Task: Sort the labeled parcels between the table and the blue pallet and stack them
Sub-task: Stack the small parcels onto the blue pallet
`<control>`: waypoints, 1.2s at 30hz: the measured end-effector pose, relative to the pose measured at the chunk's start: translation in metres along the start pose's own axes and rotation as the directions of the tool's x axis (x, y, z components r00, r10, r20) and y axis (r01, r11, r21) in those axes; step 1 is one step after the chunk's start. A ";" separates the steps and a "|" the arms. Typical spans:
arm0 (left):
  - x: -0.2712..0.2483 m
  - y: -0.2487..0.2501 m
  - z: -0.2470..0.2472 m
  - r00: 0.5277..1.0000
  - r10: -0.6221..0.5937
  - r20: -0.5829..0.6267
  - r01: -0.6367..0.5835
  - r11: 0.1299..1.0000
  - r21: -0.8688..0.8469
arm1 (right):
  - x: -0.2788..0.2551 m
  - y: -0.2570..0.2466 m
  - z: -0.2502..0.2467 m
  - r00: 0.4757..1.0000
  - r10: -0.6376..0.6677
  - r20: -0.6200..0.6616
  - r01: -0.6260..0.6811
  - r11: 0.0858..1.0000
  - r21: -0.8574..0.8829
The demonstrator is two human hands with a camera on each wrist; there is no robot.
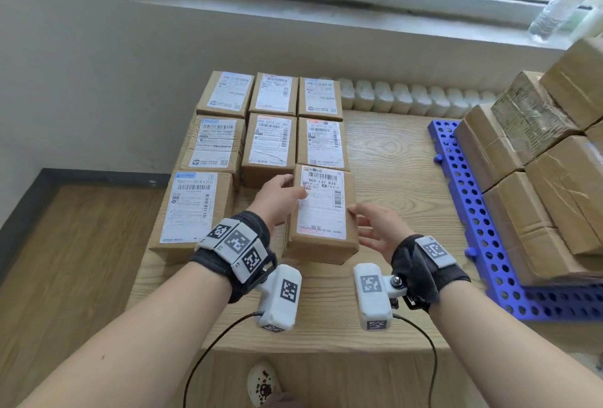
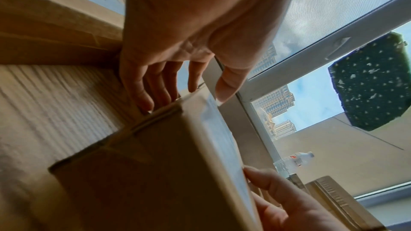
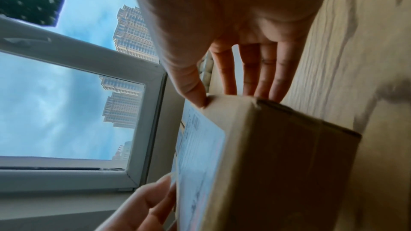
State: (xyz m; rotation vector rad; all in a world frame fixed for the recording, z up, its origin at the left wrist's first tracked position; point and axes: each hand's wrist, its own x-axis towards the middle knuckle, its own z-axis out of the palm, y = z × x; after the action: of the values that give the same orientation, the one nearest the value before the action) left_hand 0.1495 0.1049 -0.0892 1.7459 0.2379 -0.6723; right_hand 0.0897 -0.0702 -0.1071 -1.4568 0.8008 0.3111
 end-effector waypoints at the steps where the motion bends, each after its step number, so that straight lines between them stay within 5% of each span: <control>1: -0.004 0.004 0.004 1.000 0.010 0.000 -0.010 1.000 -0.004 | -0.004 -0.002 -0.007 1.000 -0.016 -0.001 0.016 1.000 0.016; 11: -0.066 0.067 0.079 0.975 0.222 0.025 -0.223 0.970 0.093 | -0.073 -0.028 -0.095 0.972 -0.225 -0.065 0.232 0.964 0.131; 20: -0.138 0.126 0.162 0.914 0.404 0.027 -0.405 0.911 0.077 | -0.144 -0.053 -0.195 0.874 -0.458 -0.163 0.480 0.866 0.140; 36: -0.233 0.172 0.335 0.787 0.598 0.150 -0.612 0.788 0.065 | -0.234 -0.041 -0.373 0.728 -0.567 -0.385 0.666 0.720 0.198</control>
State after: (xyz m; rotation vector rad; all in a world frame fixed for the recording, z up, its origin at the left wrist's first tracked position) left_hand -0.0599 -0.2157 0.1328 1.7407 -0.4506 -0.3115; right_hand -0.1596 -0.3666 0.1057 -1.3812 0.5098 -0.5608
